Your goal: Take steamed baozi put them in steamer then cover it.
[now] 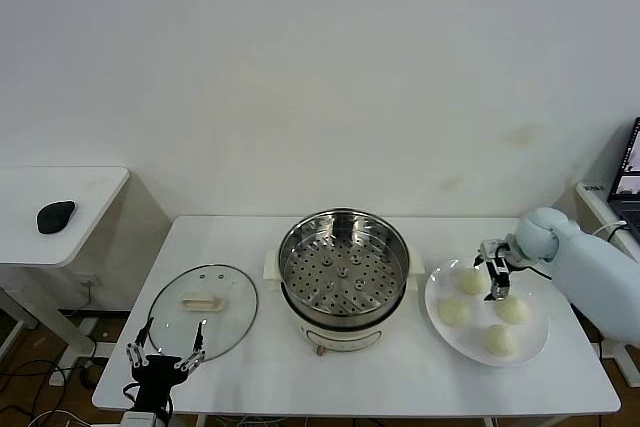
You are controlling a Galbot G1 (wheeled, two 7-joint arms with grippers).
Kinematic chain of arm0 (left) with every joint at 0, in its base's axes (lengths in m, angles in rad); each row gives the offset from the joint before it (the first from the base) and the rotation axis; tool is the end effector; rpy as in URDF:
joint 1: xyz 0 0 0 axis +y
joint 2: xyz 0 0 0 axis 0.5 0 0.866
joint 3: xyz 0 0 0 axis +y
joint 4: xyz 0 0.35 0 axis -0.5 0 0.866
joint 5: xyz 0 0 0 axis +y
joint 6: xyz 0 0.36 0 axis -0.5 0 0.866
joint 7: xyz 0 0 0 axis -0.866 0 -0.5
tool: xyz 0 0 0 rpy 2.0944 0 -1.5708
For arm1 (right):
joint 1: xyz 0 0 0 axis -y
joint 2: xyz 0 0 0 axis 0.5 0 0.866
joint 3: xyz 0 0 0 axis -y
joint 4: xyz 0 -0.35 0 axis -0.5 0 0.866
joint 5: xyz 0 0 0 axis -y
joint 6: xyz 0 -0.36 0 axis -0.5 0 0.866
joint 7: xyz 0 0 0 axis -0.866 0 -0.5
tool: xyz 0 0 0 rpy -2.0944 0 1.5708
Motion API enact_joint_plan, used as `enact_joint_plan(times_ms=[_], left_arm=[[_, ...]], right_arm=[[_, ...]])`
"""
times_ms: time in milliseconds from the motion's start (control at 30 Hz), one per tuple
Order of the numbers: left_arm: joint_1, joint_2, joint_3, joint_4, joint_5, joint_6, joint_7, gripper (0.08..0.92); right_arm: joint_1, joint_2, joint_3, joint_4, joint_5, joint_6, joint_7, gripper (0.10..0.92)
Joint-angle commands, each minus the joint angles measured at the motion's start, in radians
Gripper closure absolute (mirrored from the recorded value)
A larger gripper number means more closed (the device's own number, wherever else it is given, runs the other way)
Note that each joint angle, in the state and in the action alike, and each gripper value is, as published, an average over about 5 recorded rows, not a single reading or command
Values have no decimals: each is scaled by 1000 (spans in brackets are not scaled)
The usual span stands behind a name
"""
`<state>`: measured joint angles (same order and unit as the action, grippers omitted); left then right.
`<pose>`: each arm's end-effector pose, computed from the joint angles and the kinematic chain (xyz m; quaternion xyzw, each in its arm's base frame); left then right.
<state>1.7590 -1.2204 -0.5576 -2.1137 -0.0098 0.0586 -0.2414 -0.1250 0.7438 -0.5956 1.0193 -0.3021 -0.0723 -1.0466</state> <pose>0.1350 0.0662 -0.3151 0.0345 -0.9822 -0.1607 0.0906 0.5333 -0.2096 -0.2363 0.4509 -0.5523 0.5684 0.4106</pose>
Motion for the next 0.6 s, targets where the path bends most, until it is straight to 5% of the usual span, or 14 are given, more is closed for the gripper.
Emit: enact_joint_plan(times_ms=[33,600], left_arm=[[0,0,-1,-1,2,0,-1,177],[-3,-2,2,-1,9,-5,1,177]], right_arm=[[12,25,-19,-40,-6,1,-4,208],[10,76,-15,-90,-33,-3,8,346]])
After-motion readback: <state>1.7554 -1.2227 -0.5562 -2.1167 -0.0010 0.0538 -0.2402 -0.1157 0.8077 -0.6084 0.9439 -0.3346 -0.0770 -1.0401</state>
